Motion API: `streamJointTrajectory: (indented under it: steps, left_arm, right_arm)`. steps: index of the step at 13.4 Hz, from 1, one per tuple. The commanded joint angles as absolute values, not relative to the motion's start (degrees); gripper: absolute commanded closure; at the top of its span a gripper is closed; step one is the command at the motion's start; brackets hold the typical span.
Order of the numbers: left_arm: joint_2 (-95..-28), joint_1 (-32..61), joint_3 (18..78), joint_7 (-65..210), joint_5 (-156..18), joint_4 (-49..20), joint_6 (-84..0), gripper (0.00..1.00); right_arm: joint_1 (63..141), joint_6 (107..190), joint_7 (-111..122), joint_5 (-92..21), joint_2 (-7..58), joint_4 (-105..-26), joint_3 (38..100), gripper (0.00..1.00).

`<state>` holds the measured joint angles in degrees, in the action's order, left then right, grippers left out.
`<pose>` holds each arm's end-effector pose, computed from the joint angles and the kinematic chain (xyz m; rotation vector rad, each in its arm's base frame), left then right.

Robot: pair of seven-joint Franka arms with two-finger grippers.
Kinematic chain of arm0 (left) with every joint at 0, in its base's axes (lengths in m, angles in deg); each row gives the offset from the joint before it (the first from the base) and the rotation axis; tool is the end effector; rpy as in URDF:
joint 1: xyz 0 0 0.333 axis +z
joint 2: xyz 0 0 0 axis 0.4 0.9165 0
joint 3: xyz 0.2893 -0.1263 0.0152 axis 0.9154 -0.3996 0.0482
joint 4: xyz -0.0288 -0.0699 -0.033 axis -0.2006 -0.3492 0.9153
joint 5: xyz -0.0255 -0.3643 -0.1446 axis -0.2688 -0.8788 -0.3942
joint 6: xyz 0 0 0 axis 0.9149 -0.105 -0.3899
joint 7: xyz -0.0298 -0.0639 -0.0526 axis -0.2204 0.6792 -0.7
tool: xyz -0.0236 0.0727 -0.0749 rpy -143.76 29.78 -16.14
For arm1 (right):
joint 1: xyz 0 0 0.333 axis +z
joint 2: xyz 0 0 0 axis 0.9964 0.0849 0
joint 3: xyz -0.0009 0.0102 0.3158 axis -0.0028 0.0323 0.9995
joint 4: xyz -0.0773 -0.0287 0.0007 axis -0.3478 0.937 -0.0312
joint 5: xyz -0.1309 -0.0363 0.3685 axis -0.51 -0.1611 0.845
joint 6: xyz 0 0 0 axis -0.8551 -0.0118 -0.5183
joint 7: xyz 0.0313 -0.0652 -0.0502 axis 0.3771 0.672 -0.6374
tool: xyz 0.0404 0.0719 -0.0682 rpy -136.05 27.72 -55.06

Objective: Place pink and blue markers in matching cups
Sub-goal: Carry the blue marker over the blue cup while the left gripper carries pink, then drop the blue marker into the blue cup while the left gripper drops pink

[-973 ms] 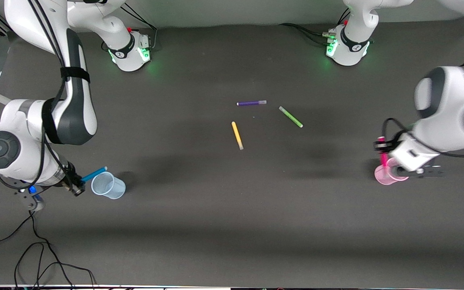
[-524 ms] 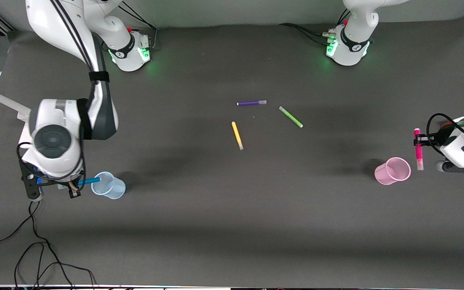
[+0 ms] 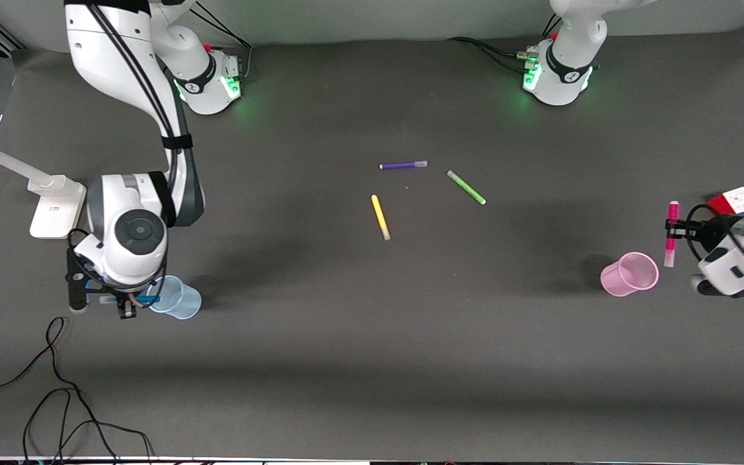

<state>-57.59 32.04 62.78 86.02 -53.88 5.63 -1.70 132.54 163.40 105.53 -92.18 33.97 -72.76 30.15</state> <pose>0.6306 0.0730 0.3825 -3.0021 0.0655 0.8816 0.6398 0.0675 0.3063 2.1104 -1.5864 0.6603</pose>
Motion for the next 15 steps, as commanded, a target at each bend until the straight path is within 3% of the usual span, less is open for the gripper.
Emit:
streamJointTrajectory:
  steps: [1,4,5,8,10,15]
  left_arm:
    - [-49.21,30.62,62.71,85.71,-50.62,15.25,6.25,1.0]
    - [-45.06,29.82,62.71,86.15,-49.21,18.26,7.51,1.0]
    - [-44.01,29.82,62.71,86.24,-48.68,18.35,6.81,1.0]
    - [-41.8,29.82,62.71,86.24,-47.98,18.35,3.12,1.0]
    - [-41.01,29.73,62.71,86.06,-47.89,18.35,1.97,1.0]
    - [-39.51,29.12,62.62,85.71,-47.89,18.18,-3.56,1.0]
  right_arm:
    - [134.69,164.17,108.24,-94.1,33.58,-74.7,29.42,1.0]
    - [135.23,164.17,108.42,-94.01,35.42,-74.79,29.43,1.0]
    - [135.23,164.26,108.42,-94.01,35.52,-74.79,29.51,0.86]
    - [135.23,163.91,107.81,-94.01,34.82,-74.71,29.51,0.01]
    - [135.4,160.77,106.93,-94.01,32.38,-74.62,29.51,0.0]
    - [135.14,147.23,86.76,-92.0,12.27,-74.35,29.43,0.0]
